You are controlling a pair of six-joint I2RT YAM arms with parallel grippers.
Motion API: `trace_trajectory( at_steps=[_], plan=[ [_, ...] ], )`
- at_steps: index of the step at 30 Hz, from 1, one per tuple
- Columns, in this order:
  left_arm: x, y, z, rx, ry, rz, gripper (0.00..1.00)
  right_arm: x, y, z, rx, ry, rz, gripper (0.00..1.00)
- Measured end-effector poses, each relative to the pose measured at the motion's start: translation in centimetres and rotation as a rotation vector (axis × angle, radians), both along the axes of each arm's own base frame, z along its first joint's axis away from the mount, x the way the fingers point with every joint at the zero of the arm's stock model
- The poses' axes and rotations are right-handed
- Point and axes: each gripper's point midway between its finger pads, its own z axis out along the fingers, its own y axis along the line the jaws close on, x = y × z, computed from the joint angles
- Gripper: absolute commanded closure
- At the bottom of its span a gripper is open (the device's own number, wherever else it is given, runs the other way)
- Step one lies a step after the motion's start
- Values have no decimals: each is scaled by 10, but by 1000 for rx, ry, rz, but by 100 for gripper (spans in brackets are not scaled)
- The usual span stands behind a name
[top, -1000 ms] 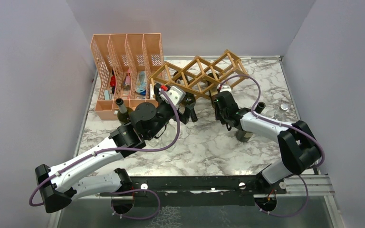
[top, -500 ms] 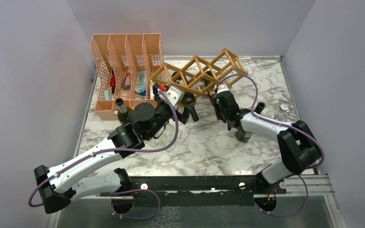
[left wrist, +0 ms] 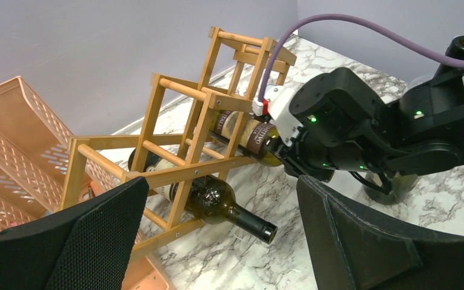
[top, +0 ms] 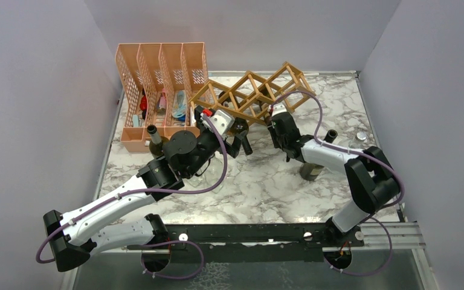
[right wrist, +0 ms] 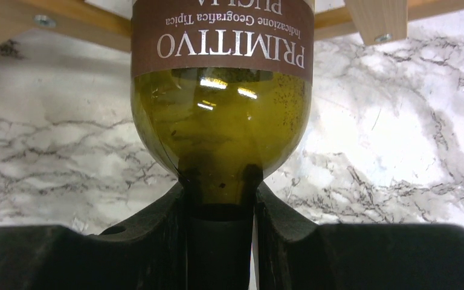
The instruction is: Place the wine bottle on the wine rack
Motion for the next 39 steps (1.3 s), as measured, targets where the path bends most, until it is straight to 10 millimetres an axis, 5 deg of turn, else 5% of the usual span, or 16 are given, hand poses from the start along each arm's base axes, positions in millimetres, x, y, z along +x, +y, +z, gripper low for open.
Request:
trace_trajectory(
  at_steps=[6,15,32,39],
  plan=[
    [0,0,0,0,0,0,1,21,4,2,-49,-19,-13,69],
    [0,0,0,1,0,0,1,36,4,0,-102,-39,-11,65],
    [0,0,-1,4,2,0,1,50,9,9,-105,-85,-4,35],
    [0,0,-2,7,4,0,1,49,13,48,-33,-153,-8,33]
  ],
)
